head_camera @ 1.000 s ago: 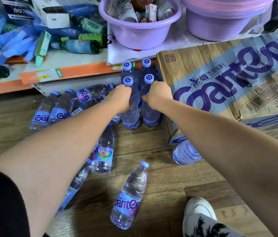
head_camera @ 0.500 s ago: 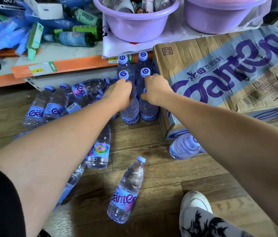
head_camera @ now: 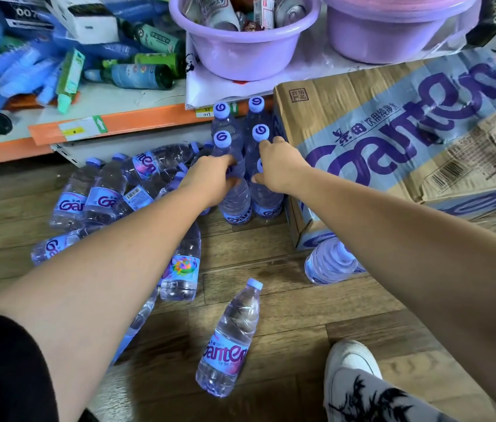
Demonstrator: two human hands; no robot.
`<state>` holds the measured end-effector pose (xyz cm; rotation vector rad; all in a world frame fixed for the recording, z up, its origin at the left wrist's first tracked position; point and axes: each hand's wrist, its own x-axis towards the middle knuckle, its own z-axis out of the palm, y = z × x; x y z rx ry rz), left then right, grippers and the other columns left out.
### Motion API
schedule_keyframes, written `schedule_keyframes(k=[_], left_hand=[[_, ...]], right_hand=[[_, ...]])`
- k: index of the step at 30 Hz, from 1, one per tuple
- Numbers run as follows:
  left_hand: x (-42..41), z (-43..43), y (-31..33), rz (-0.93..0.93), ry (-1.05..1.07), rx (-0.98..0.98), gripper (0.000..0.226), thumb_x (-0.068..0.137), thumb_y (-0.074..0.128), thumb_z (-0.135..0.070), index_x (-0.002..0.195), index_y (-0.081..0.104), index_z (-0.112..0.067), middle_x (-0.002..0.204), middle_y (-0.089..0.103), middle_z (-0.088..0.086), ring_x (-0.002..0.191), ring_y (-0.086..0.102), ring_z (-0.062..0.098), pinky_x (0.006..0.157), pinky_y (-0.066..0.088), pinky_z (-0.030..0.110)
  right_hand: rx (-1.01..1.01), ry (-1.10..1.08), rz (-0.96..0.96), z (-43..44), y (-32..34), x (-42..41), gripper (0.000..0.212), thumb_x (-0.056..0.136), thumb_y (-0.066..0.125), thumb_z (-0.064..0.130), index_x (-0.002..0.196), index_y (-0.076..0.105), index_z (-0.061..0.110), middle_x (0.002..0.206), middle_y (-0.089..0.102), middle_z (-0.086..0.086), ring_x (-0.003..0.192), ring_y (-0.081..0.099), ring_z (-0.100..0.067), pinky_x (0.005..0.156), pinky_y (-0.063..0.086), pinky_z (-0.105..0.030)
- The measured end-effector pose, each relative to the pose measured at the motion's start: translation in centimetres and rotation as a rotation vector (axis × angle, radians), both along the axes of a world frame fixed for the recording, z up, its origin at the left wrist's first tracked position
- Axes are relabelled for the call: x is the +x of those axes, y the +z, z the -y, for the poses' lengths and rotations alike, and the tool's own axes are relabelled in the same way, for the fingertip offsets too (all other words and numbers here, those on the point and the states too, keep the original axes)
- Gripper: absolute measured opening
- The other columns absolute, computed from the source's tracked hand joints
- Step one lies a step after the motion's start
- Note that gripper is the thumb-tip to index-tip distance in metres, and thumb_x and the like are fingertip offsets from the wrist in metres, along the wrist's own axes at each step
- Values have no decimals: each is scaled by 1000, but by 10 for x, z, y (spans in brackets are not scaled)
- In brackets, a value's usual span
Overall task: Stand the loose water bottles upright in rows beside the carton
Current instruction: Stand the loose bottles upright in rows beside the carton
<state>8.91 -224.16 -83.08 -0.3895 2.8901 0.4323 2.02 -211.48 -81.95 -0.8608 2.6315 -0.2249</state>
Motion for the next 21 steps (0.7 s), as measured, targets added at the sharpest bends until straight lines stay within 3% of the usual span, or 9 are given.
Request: schedule_keyframes(k=[3, 6, 12, 17, 21], left_hand=[[4, -1, 0, -7, 50, 68, 42, 89, 58, -26, 130, 52, -17, 120, 63, 19, 112, 57, 37, 90, 49, 41], [6, -4, 3, 1, 59, 72, 39, 89, 57, -21, 128, 52, -14, 119, 62, 21, 111, 57, 37, 89, 49, 39], [1, -6, 4, 27, 72, 57, 35, 90, 58, -15, 124, 55, -10, 121, 58, 21, 113, 55, 37, 85, 46, 36], [-7, -9, -3, -64, 99, 61, 35, 86, 53, -4, 121, 58, -7, 122, 58, 20, 114, 53, 35, 88, 45, 37], [-8, -8, -7, -103, 119, 73, 35, 88, 57, -10, 122, 57, -6, 122, 56, 21, 117, 51, 36, 94, 43, 39]], right_hand=[[10, 21, -1, -5, 1, 4, 61, 90, 61, 23, 137, 32, -1, 138, 36, -23, 114, 54, -38, 92, 45, -39], [0, 47, -52, -8, 0, 8, 44, 91, 58, 16, 129, 41, 0, 132, 43, -21, 112, 55, -39, 87, 46, -39], [0, -70, -86, -4, 4, 1, 49, 94, 56, 33, 127, 45, -1, 124, 55, -18, 112, 57, -32, 86, 47, -35], [-30, -49, -84, -6, 1, 0, 48, 94, 56, 32, 128, 43, 1, 126, 52, -19, 112, 56, -32, 86, 45, -35], [-36, -28, -105, -7, -3, 1, 48, 94, 54, 31, 129, 41, 2, 128, 49, -18, 112, 55, -32, 88, 45, -35]])
